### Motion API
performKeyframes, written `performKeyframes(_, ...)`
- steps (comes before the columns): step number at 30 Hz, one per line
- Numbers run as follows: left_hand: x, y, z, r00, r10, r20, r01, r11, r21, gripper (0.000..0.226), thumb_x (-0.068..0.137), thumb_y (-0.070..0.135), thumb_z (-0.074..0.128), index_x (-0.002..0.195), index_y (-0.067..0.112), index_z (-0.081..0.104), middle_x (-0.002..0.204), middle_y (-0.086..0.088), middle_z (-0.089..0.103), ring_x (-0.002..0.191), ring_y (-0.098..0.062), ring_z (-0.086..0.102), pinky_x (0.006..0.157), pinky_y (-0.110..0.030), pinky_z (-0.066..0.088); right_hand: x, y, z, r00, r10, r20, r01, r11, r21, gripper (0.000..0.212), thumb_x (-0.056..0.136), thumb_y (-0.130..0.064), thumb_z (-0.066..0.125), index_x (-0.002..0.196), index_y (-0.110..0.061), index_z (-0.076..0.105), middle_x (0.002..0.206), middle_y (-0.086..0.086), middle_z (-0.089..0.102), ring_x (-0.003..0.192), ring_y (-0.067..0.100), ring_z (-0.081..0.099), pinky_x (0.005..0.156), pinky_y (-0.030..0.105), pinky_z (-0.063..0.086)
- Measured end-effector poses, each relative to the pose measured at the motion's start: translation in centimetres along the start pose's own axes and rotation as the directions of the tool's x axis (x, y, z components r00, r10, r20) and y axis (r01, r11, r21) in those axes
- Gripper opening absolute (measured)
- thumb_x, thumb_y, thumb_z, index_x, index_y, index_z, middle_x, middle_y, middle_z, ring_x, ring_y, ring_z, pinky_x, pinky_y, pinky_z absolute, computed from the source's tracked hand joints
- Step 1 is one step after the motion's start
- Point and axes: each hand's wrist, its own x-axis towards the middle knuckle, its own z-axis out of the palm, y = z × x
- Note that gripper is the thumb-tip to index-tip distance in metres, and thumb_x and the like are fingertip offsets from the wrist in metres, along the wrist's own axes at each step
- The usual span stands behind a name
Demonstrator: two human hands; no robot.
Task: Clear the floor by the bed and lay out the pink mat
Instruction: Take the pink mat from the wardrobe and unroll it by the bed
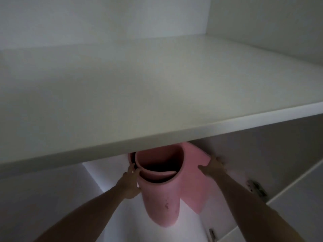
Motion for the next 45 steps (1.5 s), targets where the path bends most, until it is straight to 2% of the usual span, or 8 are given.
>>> performKeyframes(7, 3.3, 0.6, 2.1, 0.992, 0.089, 0.089, -0.102, 0.984, 0.147, 0.102, 0.085, 0.027, 0.07, 0.16, 0.031, 0.001, 0.166, 0.009, -0.014, 0.144, -0.029, 0.036, 0.111, -0.04, 0.041, 0.1, 0.4, 3.7, 0.995, 0.084, 0.058, -0.084, 0.996, -0.002, 0.121, 0.067, -0.091, 0.061, 0.154, -0.011, 0.036, 0.155, 0.021, 0.043, 0.144, 0.042, 0.037, 0.115, 0.05, 0.036)
performKeyframes(11, 4.4, 0.9, 3.2, 0.992, 0.116, 0.04, -0.121, 0.975, 0.185, 0.084, 0.086, 0.032, 0.069, 0.156, 0.023, 0.023, 0.159, 0.0, 0.019, 0.139, -0.031, 0.038, 0.112, -0.039, 0.04, -0.4, -0.1, 7.9, 0.971, 0.041, 0.236, -0.069, 0.992, 0.109, 0.154, 0.026, -0.114, 0.037, 0.145, -0.017, 0.054, 0.144, 0.015, 0.058, 0.128, 0.038, 0.058, 0.107, 0.047, 0.049)
performKeyframes(17, 3.9, 0.9, 3.9, 0.968, 0.249, -0.019, -0.241, 0.953, 0.183, 0.048, 0.086, 0.029, 0.07, 0.131, 0.021, 0.053, 0.133, 0.002, 0.045, 0.12, -0.027, 0.053, 0.103, -0.036, 0.046, -3.9, -2.9, 9.8, 0.969, 0.042, 0.245, -0.113, 0.952, 0.285, 0.123, 0.07, -0.073, 0.078, 0.155, 0.0, 0.027, 0.151, 0.019, 0.047, 0.134, 0.039, 0.053, 0.107, 0.045, 0.049)
performKeyframes(22, 2.1, 0.4, 4.2, 0.935, 0.354, -0.021, -0.346, 0.923, 0.169, 0.042, 0.083, 0.027, 0.072, 0.123, 0.025, 0.058, 0.124, 0.011, 0.05, 0.112, -0.017, 0.057, 0.097, -0.032, 0.049, -5.4, -2.4, 10.2, 0.986, 0.032, 0.163, -0.054, 0.989, 0.135, 0.055, 0.083, -0.027, 0.066, 0.134, -0.012, 0.055, 0.123, 0.011, 0.066, 0.113, 0.034, 0.066, 0.091, 0.039, 0.056)
performKeyframes(35, -2.7, 0.6, 4.8, 0.84, 0.538, -0.071, -0.468, 0.784, 0.408, 0.028, 0.079, 0.049, 0.066, 0.098, 0.028, 0.068, 0.101, 0.011, 0.058, 0.098, -0.015, 0.05, 0.082, -0.032, 0.042, -14.0, 0.6, 8.6, 0.879, -0.195, 0.434, 0.287, 0.945, -0.157, 0.046, 0.089, -0.024, 0.059, 0.134, -0.017, 0.051, 0.116, 0.01, 0.063, 0.098, 0.028, 0.06, 0.075, 0.029, 0.043)
performKeyframes(40, -3.8, 1.5, 5.3, 0.877, 0.471, -0.099, -0.405, 0.834, 0.375, 0.02, 0.075, 0.036, 0.07, 0.094, 0.028, 0.068, 0.101, 0.01, 0.059, 0.094, -0.015, 0.053, 0.077, -0.029, 0.04, -15.9, 1.3, 9.1, 0.827, -0.14, 0.544, 0.2, 0.979, -0.051, 0.067, 0.081, -0.036, 0.069, 0.138, -0.017, 0.038, 0.108, -0.002, 0.055, 0.093, 0.015, 0.055, 0.075, 0.026, 0.052)
performKeyframes(42, -4.2, 1.6, 5.3, 0.904, 0.413, -0.111, -0.356, 0.87, 0.341, 0.017, 0.076, 0.032, 0.073, 0.092, 0.029, 0.067, 0.096, 0.012, 0.06, 0.091, -0.014, 0.055, 0.076, -0.029, 0.04, -16.6, 1.2, 9.2, 0.773, -0.123, 0.622, 0.168, 0.986, -0.013, 0.083, 0.079, -0.033, 0.076, 0.146, -0.021, 0.028, 0.13, 0.002, 0.05, 0.114, 0.02, 0.052, 0.088, 0.028, 0.05)
performKeyframes(45, -4.7, 1.6, 5.3, 0.922, 0.367, -0.124, -0.314, 0.895, 0.316, 0.013, 0.076, 0.025, 0.07, 0.089, 0.028, 0.068, 0.094, 0.012, 0.061, 0.09, -0.015, 0.057, 0.074, -0.028, 0.044, -17.6, 0.9, 11.0, 0.776, -0.126, 0.618, 0.23, 0.969, -0.09, 0.144, 0.062, -0.048, 0.093, 0.162, -0.023, -0.008, 0.169, 0.004, 0.009, 0.152, 0.032, 0.024, 0.117, 0.045, 0.039)
